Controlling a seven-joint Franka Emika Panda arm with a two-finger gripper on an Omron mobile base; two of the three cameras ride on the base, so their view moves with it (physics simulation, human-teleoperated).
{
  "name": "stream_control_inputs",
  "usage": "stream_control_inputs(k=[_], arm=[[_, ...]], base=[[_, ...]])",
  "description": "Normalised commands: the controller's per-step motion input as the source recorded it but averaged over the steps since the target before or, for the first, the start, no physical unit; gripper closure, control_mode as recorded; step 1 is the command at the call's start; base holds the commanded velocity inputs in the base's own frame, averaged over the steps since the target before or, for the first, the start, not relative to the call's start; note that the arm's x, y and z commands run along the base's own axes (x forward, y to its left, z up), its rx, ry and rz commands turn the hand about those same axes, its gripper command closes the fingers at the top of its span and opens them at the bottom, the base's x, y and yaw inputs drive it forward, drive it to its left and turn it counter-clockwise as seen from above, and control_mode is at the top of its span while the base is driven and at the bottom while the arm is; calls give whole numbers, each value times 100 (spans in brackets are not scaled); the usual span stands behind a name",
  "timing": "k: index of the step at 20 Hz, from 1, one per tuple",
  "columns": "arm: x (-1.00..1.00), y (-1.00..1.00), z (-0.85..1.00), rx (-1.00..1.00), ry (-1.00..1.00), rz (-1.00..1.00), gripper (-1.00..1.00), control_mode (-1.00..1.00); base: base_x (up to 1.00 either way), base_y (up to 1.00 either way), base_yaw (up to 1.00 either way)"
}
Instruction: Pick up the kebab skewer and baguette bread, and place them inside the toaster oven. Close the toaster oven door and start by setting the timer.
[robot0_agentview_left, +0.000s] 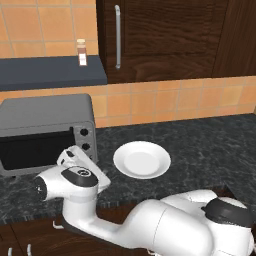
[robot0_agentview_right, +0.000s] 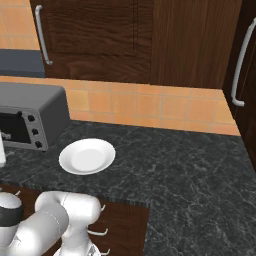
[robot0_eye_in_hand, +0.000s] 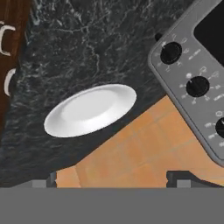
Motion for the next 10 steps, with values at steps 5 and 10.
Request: stream_control_inputs(k=[5, 10], arm=[[25, -7, -2, -5, 16, 32, -100, -100], [15, 0, -14, -11, -12, 25, -100, -100]], base=[[0, 0, 0], [0, 0, 0]])
